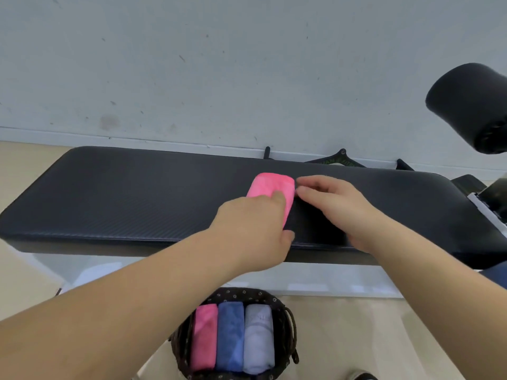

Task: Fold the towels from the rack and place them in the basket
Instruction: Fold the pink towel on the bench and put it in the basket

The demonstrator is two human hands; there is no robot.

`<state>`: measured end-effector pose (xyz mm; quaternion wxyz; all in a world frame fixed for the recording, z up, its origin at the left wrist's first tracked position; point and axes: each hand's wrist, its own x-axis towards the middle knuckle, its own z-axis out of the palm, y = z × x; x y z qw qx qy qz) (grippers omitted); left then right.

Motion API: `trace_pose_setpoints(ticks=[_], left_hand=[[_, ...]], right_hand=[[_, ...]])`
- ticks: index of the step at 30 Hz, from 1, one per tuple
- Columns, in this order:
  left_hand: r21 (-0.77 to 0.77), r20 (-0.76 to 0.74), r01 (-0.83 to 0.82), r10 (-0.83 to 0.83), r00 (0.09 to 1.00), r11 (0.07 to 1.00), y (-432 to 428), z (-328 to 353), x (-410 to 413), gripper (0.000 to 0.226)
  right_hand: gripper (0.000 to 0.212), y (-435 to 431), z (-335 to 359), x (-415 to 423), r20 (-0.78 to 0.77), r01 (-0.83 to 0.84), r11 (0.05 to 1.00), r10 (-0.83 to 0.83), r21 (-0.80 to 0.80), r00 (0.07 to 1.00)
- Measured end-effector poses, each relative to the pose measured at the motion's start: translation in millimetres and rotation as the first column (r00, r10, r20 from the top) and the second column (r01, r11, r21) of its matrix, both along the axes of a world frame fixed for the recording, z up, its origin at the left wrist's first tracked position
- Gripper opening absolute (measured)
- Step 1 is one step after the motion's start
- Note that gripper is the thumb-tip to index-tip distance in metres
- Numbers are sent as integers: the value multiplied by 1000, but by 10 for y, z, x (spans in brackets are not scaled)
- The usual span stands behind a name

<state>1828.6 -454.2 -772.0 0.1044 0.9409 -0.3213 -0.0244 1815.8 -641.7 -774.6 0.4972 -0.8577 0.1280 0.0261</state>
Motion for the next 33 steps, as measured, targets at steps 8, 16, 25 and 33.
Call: trace_pose_setpoints(ticks=[8,16,25,33], left_hand=[[-206,-209,-145,102,973,968,225,58,207,48],[-392,-644,-454,113,756,800,184,-41,67,21],[-515,-735,-544,-15,678,662,844,-110,-625,48],[-490,-809,-607,-67,584,626,1082,-588,-941,50]], right_hand=[[33,221,-150,110,79,28,970,-9,-243,997],[33,335,-167,66,39,-33,910,54,-414,998],[33,887,-45,-822,-36,-133,911,159,391,987],[27,1202,-476,-1117,-229,-6,773,195,634,954]])
